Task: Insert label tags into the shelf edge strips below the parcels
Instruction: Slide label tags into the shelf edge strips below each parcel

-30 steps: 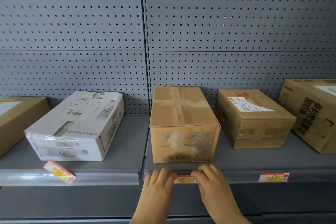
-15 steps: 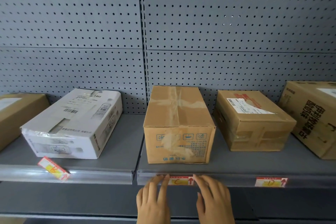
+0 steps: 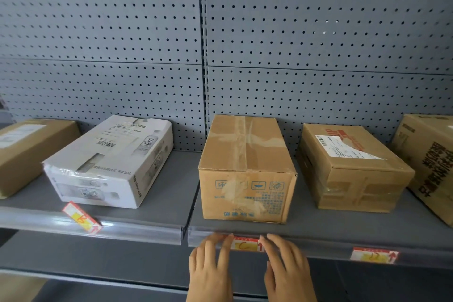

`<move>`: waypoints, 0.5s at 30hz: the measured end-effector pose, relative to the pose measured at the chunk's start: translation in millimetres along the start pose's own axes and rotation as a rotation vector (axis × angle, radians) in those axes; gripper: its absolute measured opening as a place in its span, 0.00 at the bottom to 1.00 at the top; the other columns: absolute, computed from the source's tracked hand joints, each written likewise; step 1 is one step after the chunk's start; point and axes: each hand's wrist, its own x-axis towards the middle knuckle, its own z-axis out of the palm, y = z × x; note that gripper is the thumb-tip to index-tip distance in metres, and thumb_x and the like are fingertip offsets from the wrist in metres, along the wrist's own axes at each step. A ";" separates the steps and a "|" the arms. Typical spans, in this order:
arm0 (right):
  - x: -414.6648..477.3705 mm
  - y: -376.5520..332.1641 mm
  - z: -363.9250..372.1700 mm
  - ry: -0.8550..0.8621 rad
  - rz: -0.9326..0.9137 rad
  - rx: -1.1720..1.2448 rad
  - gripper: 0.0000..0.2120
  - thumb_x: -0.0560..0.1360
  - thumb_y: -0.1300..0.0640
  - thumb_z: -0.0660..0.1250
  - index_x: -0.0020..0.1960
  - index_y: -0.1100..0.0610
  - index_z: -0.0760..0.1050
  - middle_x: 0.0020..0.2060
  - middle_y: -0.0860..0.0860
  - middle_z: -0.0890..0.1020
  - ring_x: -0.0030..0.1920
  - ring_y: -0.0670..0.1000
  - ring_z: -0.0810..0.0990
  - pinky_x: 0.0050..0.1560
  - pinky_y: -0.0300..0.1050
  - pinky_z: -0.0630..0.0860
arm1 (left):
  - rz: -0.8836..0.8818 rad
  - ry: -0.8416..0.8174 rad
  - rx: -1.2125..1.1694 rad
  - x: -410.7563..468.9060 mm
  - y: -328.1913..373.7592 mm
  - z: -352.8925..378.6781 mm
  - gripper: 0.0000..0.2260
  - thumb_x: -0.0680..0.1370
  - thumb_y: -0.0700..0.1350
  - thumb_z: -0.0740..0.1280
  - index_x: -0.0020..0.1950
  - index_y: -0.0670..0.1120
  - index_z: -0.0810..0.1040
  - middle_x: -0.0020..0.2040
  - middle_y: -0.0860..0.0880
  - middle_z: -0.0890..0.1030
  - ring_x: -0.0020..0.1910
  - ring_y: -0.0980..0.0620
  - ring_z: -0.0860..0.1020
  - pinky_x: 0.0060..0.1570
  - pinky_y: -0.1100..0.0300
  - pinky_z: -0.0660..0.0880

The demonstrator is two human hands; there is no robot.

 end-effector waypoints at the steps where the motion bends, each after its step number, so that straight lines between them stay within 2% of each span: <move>1: 1.1 -2.4 0.7 -0.003 -0.015 -0.010 0.24 0.65 0.59 0.60 0.61 0.51 0.70 0.57 0.47 0.72 0.52 0.51 0.72 0.45 0.48 0.79 | 0.006 -0.003 0.001 0.5 0.2 -0.7 0.27 0.62 0.37 0.53 0.59 0.51 0.73 0.51 0.47 0.80 0.51 0.47 0.72 0.43 0.52 0.76; 3: 1.7 -5.5 3.7 -0.012 -0.031 -0.018 0.24 0.66 0.58 0.57 0.62 0.51 0.70 0.56 0.47 0.72 0.52 0.51 0.72 0.45 0.48 0.79 | 0.026 -0.018 0.007 1.3 0.3 -1.9 0.27 0.61 0.38 0.54 0.59 0.50 0.72 0.50 0.45 0.81 0.52 0.47 0.72 0.42 0.51 0.76; 5: 1.2 -6.9 5.7 -0.025 -0.032 -0.011 0.24 0.66 0.59 0.59 0.63 0.51 0.70 0.57 0.47 0.71 0.53 0.51 0.72 0.45 0.49 0.80 | 0.040 -0.038 0.003 1.6 -0.8 -3.1 0.29 0.59 0.39 0.56 0.59 0.49 0.72 0.52 0.46 0.79 0.52 0.46 0.72 0.42 0.51 0.77; 7: 2.2 -6.4 3.7 -0.055 -0.031 0.005 0.28 0.62 0.62 0.69 0.62 0.52 0.74 0.57 0.47 0.71 0.53 0.51 0.71 0.46 0.49 0.80 | 0.050 -0.066 -0.025 1.5 -1.1 -4.6 0.30 0.57 0.38 0.59 0.59 0.49 0.72 0.55 0.48 0.73 0.53 0.46 0.71 0.42 0.50 0.77; 9: 3.3 -5.7 0.7 -0.085 -0.012 0.000 0.32 0.54 0.64 0.77 0.59 0.53 0.79 0.57 0.47 0.72 0.54 0.52 0.72 0.46 0.50 0.80 | 0.067 -0.085 -0.056 1.2 -2.4 -6.8 0.29 0.58 0.40 0.58 0.60 0.50 0.72 0.55 0.49 0.71 0.53 0.47 0.71 0.41 0.53 0.77; 11: 3.9 -8.3 1.2 -0.044 -0.017 -0.019 0.28 0.56 0.65 0.74 0.56 0.54 0.81 0.59 0.48 0.72 0.54 0.54 0.72 0.47 0.51 0.79 | 0.091 -0.139 -0.069 1.9 -6.8 -10.7 0.33 0.56 0.38 0.59 0.61 0.51 0.72 0.56 0.50 0.70 0.53 0.49 0.70 0.39 0.59 0.74; 13: 5.2 -15.3 5.5 0.023 -0.056 -0.008 0.22 0.61 0.65 0.64 0.53 0.54 0.83 0.59 0.49 0.76 0.54 0.54 0.74 0.48 0.51 0.78 | 0.102 -0.199 -0.069 1.5 -13.7 -14.7 0.36 0.54 0.37 0.59 0.62 0.54 0.72 0.57 0.53 0.70 0.53 0.53 0.69 0.40 0.64 0.71; 15: 6.8 -26.7 13.3 0.095 -0.117 0.027 0.19 0.65 0.64 0.59 0.48 0.53 0.84 0.55 0.49 0.82 0.52 0.53 0.75 0.48 0.49 0.76 | 0.081 -0.235 -0.079 -0.8 -20.7 -21.5 0.35 0.58 0.38 0.54 0.63 0.58 0.72 0.58 0.56 0.70 0.54 0.56 0.70 0.41 0.67 0.70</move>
